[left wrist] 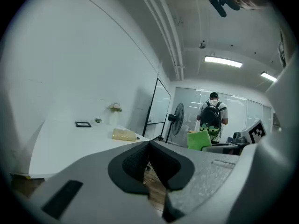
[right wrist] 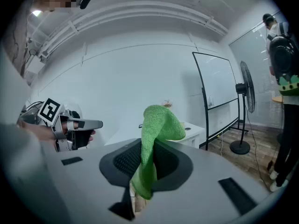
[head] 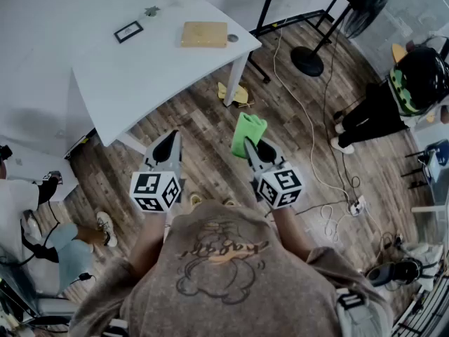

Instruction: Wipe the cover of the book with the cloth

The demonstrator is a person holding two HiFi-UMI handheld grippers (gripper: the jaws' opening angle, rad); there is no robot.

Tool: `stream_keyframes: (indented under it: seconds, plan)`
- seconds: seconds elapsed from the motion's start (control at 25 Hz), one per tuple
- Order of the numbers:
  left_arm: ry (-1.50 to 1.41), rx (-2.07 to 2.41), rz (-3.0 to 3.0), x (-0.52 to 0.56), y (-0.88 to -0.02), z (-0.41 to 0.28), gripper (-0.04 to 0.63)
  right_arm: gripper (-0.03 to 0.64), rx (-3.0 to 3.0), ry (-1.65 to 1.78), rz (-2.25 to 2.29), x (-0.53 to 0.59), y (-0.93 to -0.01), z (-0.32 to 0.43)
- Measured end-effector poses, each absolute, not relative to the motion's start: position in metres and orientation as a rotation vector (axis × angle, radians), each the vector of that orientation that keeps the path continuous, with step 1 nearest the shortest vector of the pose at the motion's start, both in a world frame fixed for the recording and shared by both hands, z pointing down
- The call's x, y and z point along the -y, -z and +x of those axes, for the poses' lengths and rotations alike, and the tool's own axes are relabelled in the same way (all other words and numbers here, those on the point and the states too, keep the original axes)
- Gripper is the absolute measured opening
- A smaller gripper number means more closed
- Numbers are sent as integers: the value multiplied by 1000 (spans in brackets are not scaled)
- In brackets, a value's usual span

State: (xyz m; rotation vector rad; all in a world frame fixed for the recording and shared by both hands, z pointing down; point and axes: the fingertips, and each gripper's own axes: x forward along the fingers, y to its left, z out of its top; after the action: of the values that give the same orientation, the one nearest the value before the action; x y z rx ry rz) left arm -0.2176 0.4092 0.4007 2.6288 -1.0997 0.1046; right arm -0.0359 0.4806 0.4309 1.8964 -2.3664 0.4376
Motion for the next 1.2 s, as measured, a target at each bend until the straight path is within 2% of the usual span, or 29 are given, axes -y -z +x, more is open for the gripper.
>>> stream_keyframes:
  seconds: [0.72, 1.2]
  plan:
    - [-130, 982, 2676, -348, -427, -225, 5, 64, 2294, -454, 2012, -445, -457, -47]
    - [-152, 1002, 2654, -242, -431, -182, 3, 64, 2306, -485, 1988, -336, -465, -2]
